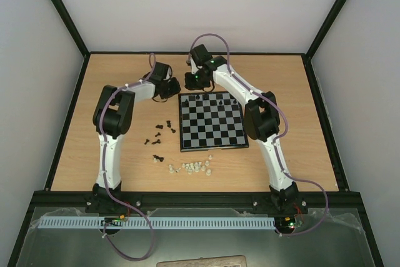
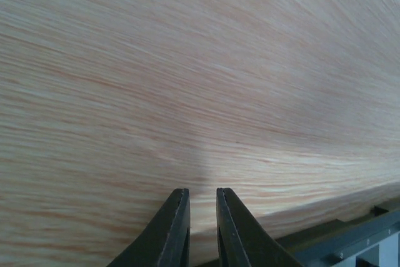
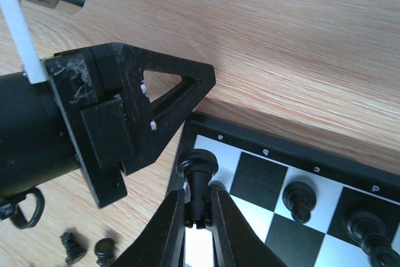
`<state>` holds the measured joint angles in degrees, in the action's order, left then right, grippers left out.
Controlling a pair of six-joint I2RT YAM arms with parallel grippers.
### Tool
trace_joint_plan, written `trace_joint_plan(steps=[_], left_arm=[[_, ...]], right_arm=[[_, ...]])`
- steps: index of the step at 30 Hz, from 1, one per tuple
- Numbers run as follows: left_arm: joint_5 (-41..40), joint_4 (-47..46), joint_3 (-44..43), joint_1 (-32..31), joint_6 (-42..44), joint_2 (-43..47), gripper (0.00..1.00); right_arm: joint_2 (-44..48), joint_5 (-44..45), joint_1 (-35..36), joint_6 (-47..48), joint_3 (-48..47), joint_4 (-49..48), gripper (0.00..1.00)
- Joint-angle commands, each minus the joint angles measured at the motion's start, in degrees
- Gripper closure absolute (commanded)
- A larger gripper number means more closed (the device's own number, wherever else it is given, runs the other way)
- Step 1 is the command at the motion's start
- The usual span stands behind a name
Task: Set up the chess pieces on the board
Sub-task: Adjust the chessboard at the center of the board.
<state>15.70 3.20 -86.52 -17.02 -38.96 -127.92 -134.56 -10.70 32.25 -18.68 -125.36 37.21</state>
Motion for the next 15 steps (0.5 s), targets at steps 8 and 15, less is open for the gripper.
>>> trace_joint_plan(steps=[8, 15], left_arm=[[1.9, 0.6, -0.5, -3.7, -0.4, -2.4, 0.85], [2.6, -0.5, -0.5, -4.3, -1.5, -2.7, 0.86]], right_arm=[[-0.5, 5.1, -0.3, 2.5, -1.0, 7.3, 0.90], [1.3, 5.5, -0.2, 2.5, 2.4, 6.6, 0.90]])
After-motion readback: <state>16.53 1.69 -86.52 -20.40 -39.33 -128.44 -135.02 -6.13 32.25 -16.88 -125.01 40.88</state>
